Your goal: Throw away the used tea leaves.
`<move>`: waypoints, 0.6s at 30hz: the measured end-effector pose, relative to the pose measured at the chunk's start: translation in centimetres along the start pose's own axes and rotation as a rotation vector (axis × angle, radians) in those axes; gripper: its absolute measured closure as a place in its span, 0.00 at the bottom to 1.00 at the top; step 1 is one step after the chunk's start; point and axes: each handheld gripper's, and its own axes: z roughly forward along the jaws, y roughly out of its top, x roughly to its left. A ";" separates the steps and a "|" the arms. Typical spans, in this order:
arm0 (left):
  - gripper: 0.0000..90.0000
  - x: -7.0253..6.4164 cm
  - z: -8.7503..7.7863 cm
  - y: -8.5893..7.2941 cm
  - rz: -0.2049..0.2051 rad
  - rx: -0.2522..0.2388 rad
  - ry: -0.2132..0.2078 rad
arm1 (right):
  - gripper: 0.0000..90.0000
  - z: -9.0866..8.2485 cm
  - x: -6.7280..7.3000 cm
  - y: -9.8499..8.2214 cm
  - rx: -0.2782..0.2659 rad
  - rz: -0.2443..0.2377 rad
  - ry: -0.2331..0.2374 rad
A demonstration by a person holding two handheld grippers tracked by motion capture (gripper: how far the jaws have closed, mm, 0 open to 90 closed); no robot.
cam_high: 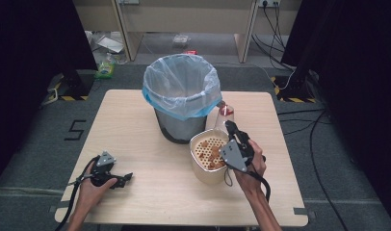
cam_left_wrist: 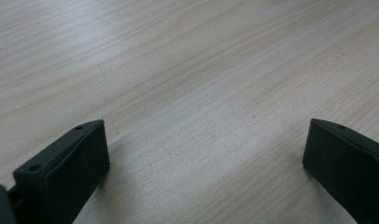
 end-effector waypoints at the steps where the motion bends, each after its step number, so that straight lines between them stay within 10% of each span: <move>1: 0.00 0.0 0.0 0.0 0.000 0.000 0.000 | 0.97 0.1 -0.5 0.0 0.013 0.040 0.013; 10: 0.00 0.0 0.0 0.0 0.000 0.000 0.000 | 0.97 1.3 -4.3 -1.6 0.097 0.370 0.123; 18: 0.00 0.0 0.0 0.0 0.001 0.001 0.000 | 0.97 2.3 -6.9 -2.9 0.128 0.498 0.145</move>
